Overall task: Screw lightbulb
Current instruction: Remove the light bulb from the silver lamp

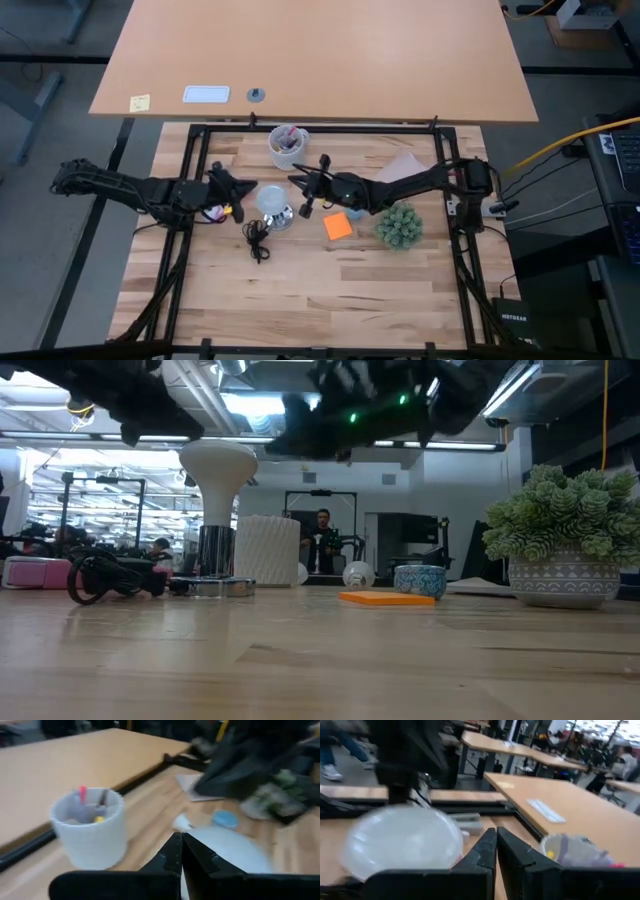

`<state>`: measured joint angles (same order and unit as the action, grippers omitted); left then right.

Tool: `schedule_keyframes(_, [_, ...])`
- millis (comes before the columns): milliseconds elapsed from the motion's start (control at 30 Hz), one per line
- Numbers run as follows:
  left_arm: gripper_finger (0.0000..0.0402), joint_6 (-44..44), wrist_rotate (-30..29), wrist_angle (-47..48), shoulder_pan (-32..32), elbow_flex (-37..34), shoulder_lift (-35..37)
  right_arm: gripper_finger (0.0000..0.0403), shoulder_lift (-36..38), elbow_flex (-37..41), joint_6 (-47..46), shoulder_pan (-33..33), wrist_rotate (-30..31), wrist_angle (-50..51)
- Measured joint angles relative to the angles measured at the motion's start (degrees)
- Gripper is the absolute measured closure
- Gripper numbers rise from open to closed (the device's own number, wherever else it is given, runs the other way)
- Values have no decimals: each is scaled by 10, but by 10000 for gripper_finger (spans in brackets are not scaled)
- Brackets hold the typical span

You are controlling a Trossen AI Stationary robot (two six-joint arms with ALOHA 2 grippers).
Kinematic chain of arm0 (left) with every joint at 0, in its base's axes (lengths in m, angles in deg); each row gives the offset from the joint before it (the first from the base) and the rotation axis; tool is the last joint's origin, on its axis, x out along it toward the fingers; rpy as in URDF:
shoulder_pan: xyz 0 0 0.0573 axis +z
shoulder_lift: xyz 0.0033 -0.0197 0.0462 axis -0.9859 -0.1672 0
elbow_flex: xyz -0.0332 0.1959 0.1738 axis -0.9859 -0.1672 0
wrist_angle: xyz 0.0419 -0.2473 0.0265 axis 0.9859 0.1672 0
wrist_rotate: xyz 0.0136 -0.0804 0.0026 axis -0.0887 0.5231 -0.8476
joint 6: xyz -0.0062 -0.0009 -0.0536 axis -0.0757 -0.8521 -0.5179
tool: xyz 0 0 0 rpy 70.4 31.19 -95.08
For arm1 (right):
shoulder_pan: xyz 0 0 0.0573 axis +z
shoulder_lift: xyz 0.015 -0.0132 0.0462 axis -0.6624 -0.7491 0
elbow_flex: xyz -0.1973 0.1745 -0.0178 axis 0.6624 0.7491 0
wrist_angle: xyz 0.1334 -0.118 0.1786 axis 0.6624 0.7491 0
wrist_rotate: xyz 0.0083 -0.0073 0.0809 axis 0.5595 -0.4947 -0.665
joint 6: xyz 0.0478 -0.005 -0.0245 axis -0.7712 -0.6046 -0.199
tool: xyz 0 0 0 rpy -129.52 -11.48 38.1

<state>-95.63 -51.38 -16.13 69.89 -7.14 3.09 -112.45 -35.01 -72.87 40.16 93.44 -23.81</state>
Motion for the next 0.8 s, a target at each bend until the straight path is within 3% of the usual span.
schedule_keyframes(167, [401, 10, -35, 25, 0, 0, 2, 384, 41, -1, -1, 30, -35, 16])
schedule_keyframes(367, [401, -5, -65, 29, 1, -11, -2, 384, 27, 0, -1, 79, -79, 18])
schedule_keyframes(800, [401, -65, -12, 27, 0, -26, -33, 384, -23, 0, -33, 68, -69, 0])
